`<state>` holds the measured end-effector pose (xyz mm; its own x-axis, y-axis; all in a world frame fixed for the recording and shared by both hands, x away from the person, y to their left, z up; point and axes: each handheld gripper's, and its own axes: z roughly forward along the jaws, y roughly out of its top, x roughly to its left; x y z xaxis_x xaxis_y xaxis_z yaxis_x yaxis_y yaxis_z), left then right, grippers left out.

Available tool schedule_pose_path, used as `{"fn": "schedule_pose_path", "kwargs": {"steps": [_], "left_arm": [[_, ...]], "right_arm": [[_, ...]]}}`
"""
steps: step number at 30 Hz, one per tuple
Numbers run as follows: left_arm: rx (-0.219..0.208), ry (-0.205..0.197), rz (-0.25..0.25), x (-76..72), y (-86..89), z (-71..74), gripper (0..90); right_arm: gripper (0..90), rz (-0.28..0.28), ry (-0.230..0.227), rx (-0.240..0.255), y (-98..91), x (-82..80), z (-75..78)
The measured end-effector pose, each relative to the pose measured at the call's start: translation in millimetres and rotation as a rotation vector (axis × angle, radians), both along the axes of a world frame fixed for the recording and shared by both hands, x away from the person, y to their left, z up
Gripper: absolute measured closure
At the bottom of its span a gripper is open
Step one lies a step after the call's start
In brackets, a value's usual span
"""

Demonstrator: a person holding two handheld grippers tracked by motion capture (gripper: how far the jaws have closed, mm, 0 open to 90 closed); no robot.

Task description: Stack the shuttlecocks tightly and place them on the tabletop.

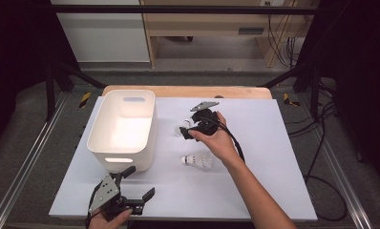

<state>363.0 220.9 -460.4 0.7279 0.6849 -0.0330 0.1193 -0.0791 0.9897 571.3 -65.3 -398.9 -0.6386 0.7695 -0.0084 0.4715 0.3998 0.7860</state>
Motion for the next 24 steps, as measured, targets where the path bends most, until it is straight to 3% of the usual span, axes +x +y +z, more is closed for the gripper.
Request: {"fn": "schedule_pose_path", "kwargs": {"steps": [6,24], "left_arm": [[0.000,0.003,0.000,0.4,0.2,-0.4,2.3],[0.002,0.003,-0.002,0.6,-0.5,-0.8,2.3]], "right_arm": [[11.0,-0.023,0.014,0.004,4.5,11.4,-5.2],[20.1,-0.040,0.032,-0.064,19.1,26.0,-25.0]]}}
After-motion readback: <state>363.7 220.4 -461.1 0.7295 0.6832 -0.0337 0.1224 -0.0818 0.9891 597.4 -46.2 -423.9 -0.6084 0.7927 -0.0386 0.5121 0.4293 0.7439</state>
